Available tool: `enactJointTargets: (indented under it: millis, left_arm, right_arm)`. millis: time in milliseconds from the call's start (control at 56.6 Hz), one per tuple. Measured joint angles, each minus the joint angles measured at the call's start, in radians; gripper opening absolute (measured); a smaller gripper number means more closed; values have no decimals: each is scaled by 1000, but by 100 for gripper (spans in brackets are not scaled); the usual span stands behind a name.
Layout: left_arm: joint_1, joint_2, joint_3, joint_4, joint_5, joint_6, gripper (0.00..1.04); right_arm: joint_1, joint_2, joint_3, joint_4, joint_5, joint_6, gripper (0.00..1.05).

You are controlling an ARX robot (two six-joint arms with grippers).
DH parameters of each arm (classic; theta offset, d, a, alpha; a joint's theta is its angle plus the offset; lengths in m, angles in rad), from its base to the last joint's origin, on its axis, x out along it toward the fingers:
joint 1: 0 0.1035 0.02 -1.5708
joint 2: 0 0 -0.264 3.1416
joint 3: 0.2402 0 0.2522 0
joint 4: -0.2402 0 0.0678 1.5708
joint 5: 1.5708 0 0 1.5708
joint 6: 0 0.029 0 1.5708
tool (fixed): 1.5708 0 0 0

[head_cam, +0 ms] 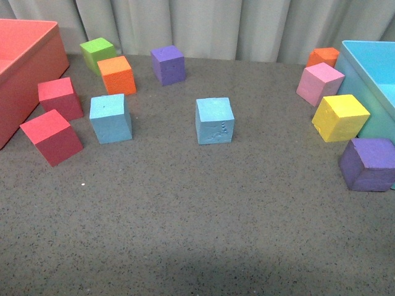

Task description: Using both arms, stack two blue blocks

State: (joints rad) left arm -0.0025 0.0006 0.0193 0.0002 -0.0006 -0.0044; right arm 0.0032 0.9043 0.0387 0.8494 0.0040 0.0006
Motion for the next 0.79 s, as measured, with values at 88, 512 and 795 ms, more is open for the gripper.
enactJointTargets:
  millis: [88, 512, 795]
  left_arm:
    - [0, 0, 0, 0, 0, 0, 98]
    - [0, 0, 0, 0, 0, 0, 98]
    - [0, 0, 0, 0, 0, 0, 98]
  right_arm:
    - [-1, -65, -12, -53, -2, 0, 1]
    - [-1, -382, -36, -335, -2, 0, 1]
    - [-1, -549, -36, -492, -2, 0, 1]
